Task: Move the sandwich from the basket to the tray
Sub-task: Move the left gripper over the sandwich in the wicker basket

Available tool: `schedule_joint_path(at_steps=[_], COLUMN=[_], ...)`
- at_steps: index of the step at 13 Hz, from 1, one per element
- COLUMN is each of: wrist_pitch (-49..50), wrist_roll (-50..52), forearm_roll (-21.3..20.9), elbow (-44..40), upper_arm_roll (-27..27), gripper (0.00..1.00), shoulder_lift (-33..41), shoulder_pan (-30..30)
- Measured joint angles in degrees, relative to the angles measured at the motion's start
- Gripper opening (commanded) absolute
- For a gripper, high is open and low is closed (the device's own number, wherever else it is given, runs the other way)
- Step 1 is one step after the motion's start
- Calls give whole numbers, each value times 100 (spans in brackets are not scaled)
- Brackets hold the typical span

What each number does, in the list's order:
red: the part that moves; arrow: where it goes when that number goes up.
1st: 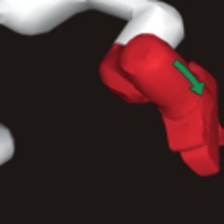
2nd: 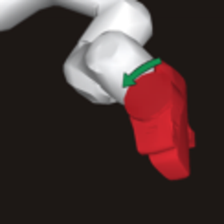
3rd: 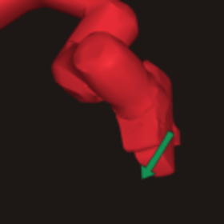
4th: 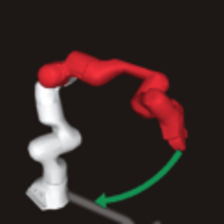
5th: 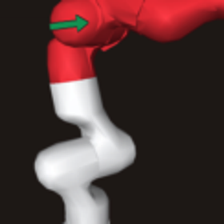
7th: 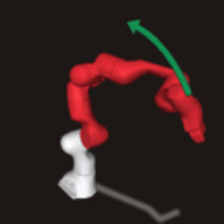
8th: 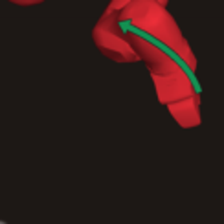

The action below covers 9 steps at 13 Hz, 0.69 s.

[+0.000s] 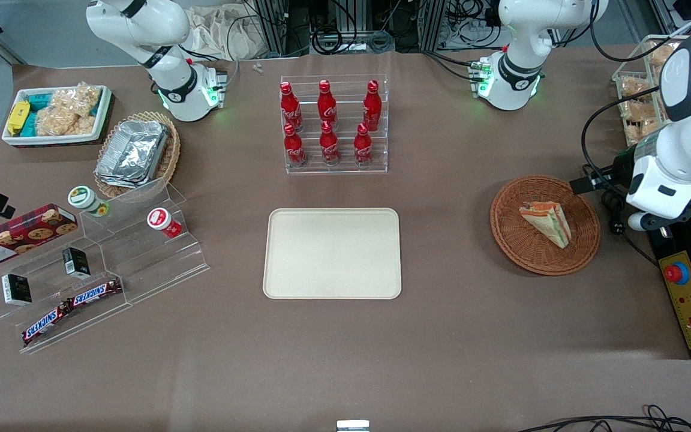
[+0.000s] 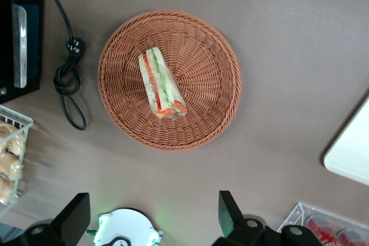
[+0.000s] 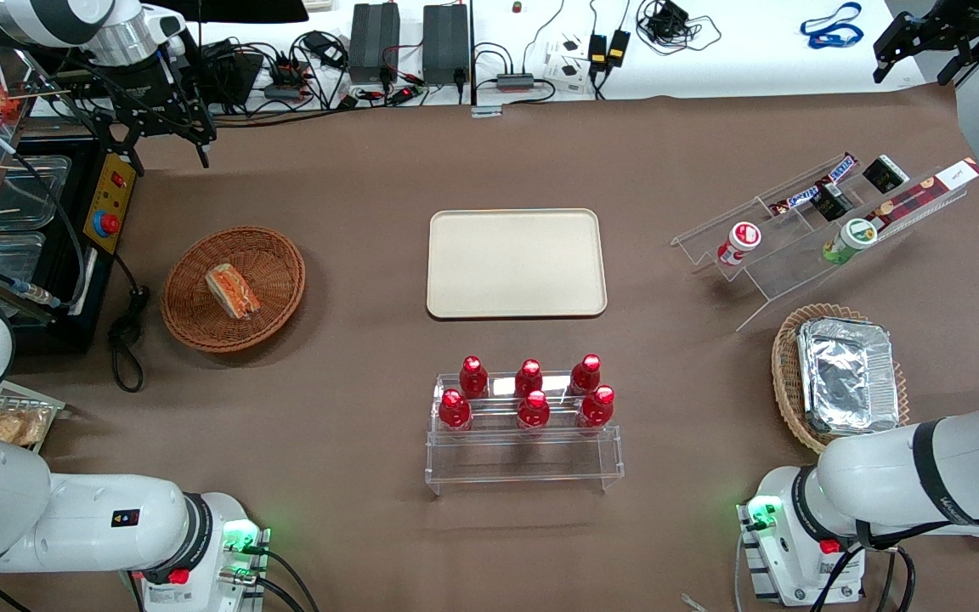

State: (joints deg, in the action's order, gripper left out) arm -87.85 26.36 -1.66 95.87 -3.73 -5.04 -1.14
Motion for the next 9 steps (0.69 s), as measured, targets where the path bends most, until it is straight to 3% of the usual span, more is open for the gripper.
schedule_joint_path(at_steps=[9], wrist_pitch=[-3447], wrist_roll=[2827], forearm_roll=[-113], elbow=[2444], upper_arm_roll=[40], gripper=[100], shoulder_lift=[40], shoulder_pan=[38])
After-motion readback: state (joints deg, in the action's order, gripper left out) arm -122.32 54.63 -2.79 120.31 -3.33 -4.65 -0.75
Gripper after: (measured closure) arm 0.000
